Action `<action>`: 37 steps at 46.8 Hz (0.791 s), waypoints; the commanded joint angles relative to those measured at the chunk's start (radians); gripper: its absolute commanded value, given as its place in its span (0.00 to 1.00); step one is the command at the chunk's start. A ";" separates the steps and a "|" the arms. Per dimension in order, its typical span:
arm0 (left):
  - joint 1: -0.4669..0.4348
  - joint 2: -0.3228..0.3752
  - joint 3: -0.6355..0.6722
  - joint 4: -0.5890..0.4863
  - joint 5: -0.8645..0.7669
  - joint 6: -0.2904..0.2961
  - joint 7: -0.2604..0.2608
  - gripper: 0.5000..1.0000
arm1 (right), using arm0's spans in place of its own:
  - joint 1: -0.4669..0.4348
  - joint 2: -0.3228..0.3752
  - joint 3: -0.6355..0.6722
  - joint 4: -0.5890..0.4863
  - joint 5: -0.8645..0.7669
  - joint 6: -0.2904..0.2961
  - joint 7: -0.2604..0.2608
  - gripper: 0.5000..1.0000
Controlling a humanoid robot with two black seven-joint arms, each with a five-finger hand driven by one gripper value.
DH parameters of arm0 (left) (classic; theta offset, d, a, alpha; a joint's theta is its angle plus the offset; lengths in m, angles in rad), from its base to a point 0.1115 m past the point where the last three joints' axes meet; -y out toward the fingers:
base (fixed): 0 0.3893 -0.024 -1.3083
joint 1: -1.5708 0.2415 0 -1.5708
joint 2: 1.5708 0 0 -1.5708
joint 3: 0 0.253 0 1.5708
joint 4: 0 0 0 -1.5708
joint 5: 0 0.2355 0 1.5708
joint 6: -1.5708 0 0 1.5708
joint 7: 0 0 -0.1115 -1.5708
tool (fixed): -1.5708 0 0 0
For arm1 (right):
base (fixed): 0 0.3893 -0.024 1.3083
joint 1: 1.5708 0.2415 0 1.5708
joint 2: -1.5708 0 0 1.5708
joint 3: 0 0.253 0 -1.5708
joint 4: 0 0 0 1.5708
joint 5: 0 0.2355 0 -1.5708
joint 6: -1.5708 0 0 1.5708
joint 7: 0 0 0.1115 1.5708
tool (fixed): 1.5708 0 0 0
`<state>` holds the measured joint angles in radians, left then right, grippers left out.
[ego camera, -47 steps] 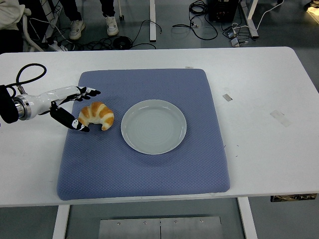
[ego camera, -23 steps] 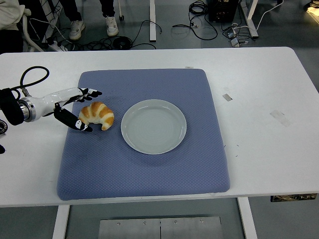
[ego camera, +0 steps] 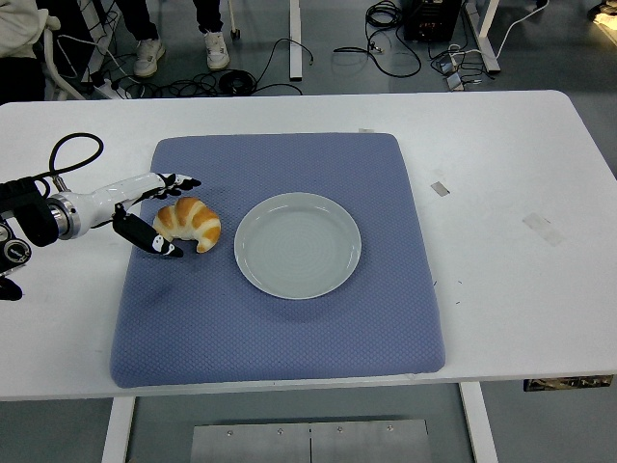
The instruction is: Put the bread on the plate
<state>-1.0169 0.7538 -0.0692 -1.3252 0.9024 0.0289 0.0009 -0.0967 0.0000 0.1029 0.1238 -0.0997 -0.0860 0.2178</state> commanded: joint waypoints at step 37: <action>-0.022 0.010 -0.017 -0.008 0.021 0.023 -0.001 0.00 | 0.000 0.000 0.000 0.000 0.000 0.000 0.000 1.00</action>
<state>-1.0206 0.7503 -0.0806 -1.3294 0.9286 0.0545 -0.0001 -0.0966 0.0000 0.1027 0.1229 -0.0997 -0.0860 0.2177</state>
